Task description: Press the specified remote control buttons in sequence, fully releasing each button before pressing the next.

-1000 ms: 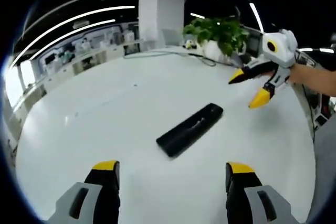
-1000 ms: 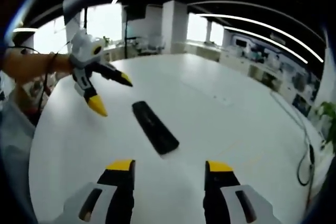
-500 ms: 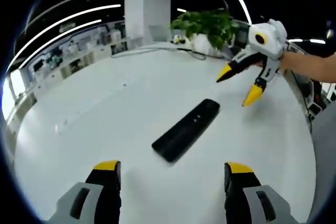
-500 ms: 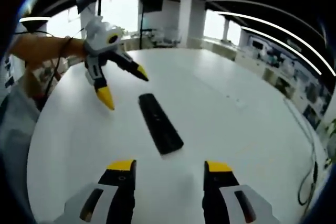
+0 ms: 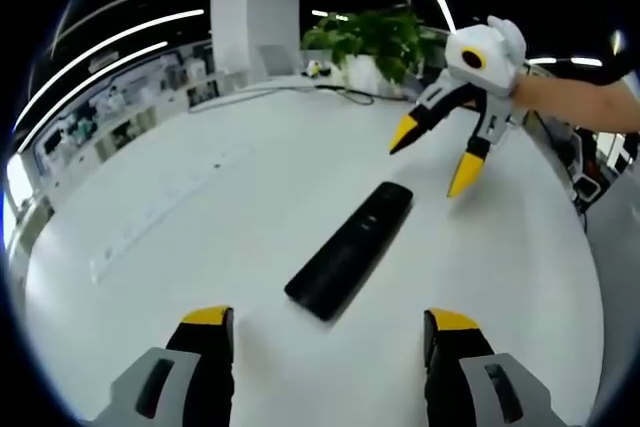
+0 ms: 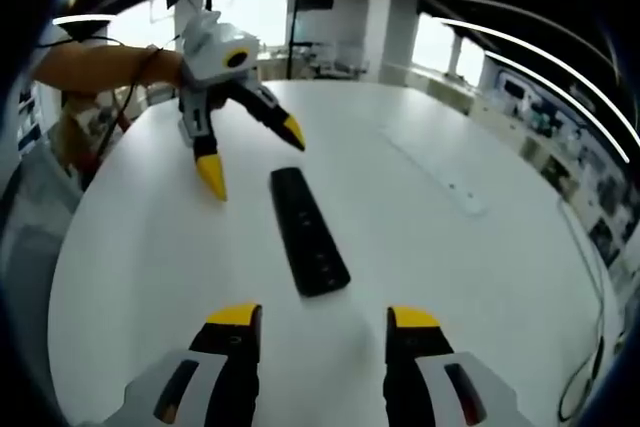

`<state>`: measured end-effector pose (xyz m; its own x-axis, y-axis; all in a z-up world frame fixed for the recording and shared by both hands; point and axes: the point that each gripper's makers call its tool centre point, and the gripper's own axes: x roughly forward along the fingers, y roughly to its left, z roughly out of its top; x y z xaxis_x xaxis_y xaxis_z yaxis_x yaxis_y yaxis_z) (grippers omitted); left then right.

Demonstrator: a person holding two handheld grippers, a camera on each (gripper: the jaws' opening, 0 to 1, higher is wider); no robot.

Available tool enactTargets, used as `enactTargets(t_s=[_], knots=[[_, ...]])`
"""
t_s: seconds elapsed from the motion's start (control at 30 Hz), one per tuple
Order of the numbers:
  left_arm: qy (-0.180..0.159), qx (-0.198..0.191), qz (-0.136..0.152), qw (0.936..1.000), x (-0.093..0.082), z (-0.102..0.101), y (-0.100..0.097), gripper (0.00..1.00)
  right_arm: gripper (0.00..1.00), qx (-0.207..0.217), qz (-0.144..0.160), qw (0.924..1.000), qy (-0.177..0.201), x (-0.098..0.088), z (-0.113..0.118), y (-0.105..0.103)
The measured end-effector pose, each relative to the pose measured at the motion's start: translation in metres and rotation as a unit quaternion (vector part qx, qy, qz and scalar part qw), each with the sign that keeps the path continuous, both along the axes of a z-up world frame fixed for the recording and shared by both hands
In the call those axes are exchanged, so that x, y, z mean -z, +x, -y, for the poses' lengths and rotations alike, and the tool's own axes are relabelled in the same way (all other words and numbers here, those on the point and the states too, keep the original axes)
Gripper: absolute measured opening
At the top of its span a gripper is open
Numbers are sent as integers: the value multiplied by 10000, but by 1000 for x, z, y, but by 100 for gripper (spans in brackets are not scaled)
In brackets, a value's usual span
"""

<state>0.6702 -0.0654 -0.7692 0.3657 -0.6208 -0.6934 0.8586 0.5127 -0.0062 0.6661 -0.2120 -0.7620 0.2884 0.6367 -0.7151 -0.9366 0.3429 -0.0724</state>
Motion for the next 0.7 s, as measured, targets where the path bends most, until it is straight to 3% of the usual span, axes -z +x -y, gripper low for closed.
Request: enactTargets(t_s=[0.7], knots=[[169,820,-16,9965,-2,23,3,70,43,-591,-95,9974,-404,11,-12,9]])
